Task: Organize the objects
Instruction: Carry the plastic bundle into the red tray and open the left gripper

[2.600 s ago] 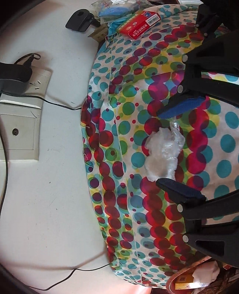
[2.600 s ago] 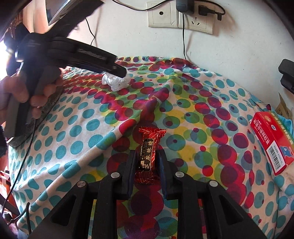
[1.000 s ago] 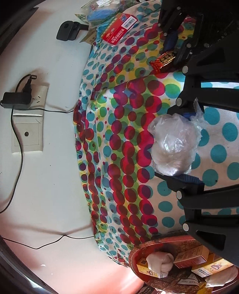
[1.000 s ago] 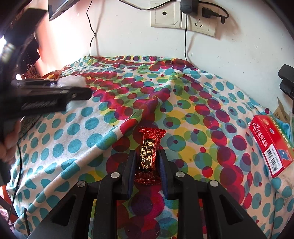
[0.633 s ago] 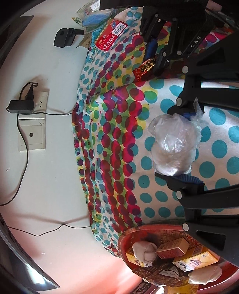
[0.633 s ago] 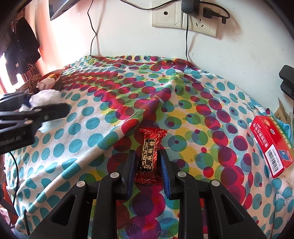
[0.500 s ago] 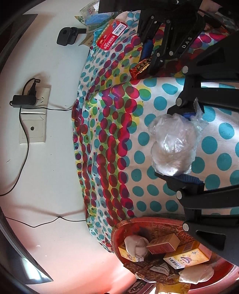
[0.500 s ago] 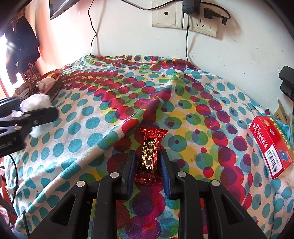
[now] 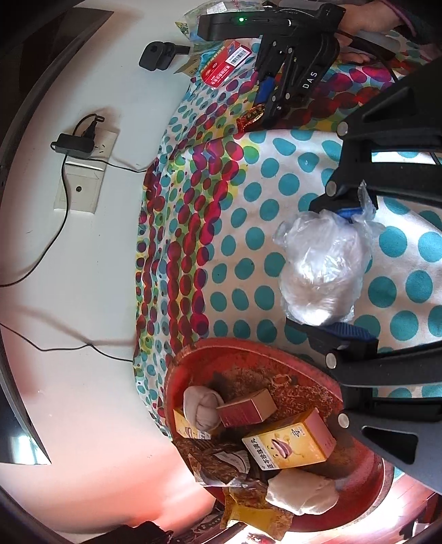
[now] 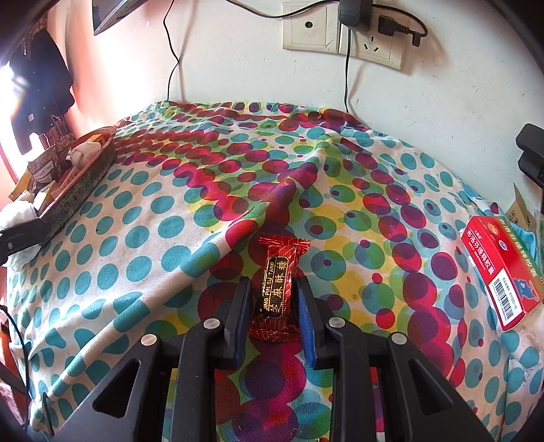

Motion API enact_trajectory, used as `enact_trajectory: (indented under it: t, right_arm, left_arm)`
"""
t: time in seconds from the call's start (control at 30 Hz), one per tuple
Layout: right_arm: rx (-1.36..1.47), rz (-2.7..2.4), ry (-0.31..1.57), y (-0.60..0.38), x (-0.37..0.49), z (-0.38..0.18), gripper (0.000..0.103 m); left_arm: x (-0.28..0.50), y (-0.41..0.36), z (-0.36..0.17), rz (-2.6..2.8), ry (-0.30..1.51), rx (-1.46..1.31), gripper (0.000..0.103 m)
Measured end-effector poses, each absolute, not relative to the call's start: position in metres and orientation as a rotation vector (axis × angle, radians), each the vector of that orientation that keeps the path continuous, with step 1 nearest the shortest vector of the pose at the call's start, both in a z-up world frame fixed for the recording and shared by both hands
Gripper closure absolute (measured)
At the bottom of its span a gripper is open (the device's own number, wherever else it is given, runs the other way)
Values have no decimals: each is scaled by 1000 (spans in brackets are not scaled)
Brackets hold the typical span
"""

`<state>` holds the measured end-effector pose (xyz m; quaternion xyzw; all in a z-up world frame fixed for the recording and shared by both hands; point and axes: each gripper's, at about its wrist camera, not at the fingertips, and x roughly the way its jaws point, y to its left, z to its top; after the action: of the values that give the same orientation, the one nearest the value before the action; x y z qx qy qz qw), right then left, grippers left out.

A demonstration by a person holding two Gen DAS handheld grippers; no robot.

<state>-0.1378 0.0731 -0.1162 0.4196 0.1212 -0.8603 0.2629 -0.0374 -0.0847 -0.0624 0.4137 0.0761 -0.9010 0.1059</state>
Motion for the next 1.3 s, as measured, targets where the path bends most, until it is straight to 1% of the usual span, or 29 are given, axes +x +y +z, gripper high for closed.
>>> enact_trajectory:
  t: [0.23,0.53,0.77,0.93,1.2,1.3]
  right_arm:
    - [1136,-2328,325,72,-137,-116,77]
    - [1136,-2331,325,72,-136,-117,77]
    - [1137,-2333,327,70,-135,-117,77]
    - [1137,-2335,327,70,-135,-117,77]
    - [1138,-2337,327,69,-135,-117,77]
    - [1139,-2338,327,69,-135,-117,77]
  left_arm:
    - [-18,-120,-62,-2609,365,1197,56]
    - [-3,-163,-53,-2562,436,1143,56]
    - [-5,-190,-47,-2537,423,1128,56]
    - [-18,-206,-50,-2515,372,1170,56]
    - [-42,-231,-50,-2494,400,1202,55]
    - [-54,-234,-51,-2497,368,1230,55]
